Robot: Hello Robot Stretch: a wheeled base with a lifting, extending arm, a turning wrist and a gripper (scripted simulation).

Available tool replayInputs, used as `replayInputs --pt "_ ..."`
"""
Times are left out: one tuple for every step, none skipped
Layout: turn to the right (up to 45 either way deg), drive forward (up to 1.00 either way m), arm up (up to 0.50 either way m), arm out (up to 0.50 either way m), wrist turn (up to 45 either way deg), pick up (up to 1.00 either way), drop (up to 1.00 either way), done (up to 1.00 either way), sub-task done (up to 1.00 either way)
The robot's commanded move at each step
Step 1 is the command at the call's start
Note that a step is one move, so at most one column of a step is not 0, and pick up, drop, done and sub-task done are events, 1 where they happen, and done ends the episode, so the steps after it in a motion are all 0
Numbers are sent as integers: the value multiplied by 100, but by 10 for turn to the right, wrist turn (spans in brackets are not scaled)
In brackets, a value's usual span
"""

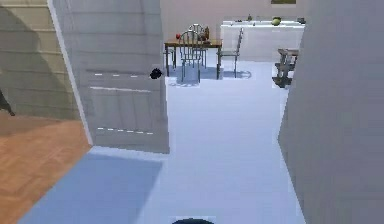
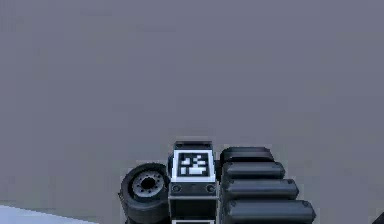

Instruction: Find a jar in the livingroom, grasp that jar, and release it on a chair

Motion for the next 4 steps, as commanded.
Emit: replayInputs --pt "0 20 0 0 0 0 0 0 0" --pt "-450 0 0 0 0 0 0 0 0" --pt "-210 0 0 0 0 0 0 0 0" --pt "0 80 0 0 0 0 0 0 0"
